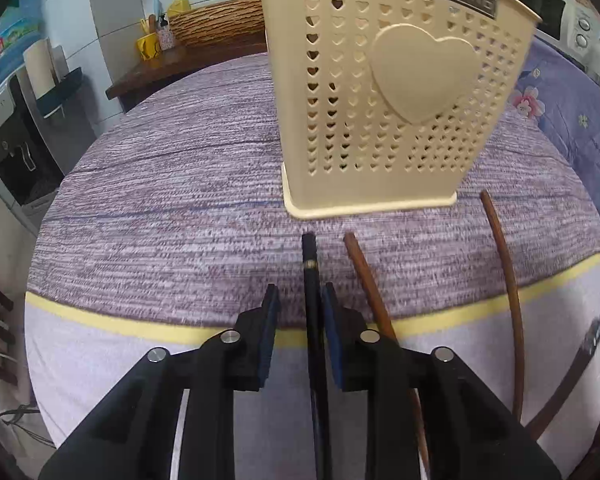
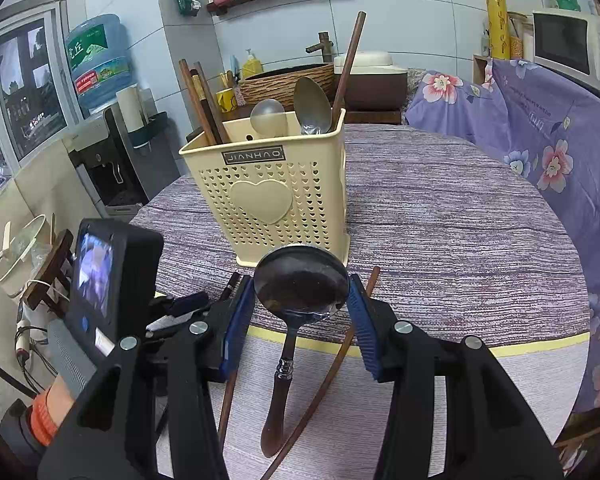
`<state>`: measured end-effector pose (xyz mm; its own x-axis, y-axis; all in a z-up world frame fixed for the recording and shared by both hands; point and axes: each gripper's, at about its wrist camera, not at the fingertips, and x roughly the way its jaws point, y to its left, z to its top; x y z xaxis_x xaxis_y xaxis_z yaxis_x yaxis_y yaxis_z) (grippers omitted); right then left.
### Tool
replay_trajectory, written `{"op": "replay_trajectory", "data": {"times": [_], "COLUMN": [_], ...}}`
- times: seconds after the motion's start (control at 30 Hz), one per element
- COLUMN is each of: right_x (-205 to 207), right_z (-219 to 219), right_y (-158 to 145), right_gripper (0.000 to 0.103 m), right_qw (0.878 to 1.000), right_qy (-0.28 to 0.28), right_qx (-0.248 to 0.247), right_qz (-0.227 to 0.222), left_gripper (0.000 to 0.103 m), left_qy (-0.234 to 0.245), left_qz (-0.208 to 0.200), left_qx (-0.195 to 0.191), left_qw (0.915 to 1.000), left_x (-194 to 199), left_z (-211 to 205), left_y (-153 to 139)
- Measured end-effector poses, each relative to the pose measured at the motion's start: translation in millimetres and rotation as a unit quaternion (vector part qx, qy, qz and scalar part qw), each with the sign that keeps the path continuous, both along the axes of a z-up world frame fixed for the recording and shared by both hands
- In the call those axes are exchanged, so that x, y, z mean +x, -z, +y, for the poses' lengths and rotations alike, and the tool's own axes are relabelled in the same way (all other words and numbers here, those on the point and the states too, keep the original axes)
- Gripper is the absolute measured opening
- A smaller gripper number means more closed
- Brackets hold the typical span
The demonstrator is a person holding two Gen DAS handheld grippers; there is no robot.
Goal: Organize utensils
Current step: 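Carry the spoon and black chopstick into the basket and open both tools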
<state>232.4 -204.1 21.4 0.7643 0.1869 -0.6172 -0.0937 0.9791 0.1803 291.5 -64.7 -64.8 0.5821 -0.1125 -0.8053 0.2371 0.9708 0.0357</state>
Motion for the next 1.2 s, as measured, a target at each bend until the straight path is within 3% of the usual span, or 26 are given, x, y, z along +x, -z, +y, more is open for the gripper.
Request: {"op": "replay_trajectory", "data": {"times": [0.1,0.23,0.37,0.5,0.63,0.77,0.9,1.2], "right_x": [0,-1,-4,-9,-17,-24,-24,-26], "right_z": [0,1,1,-1,-2,1,3,1], "right_y": [0,-1,-3,-10,-24,-33,-35,-42], "right_gripper": [0.048,0.048,0.048,0.048,0.048,0.048,0.047,0.047], "right_qw": [1.000,1.000,1.000,1.000,0.999,0.999,0.999,0.998], "right_qy": [0.001,0.001,-0.003,-0.008,-0.013,-0.020,-0.022,-0.030], "right_qx": [0.001,0.002,0.006,0.014,0.012,0.004,-0.002,-0.010], "right_qz": [0.000,0.000,-0.004,-0.011,-0.029,-0.043,-0.046,-0.051], "left_gripper": [0.009,0.008,0.008,0.008,0.008,0.008,0.008,0.008], "left_qy": [0.001,0.000,-0.010,-0.017,-0.018,-0.019,-0.023,-0.023], "left_qz": [-0.003,-0.003,-0.013,-0.056,-0.127,-0.174,-0.195,-0.195], "left_qx": [0.009,0.013,-0.011,-0.058,-0.096,-0.110,-0.114,-0.132], "left_qw": [1.0000,0.9999,0.9998,0.9966,0.9870,0.9784,0.9739,0.9715], "left_x": [9,12,9,-13,-50,-72,-80,-77], "left_z": [-5,-8,2,19,36,44,43,49], "left_y": [0,0,-11,-53,-113,-148,-159,-164]}}
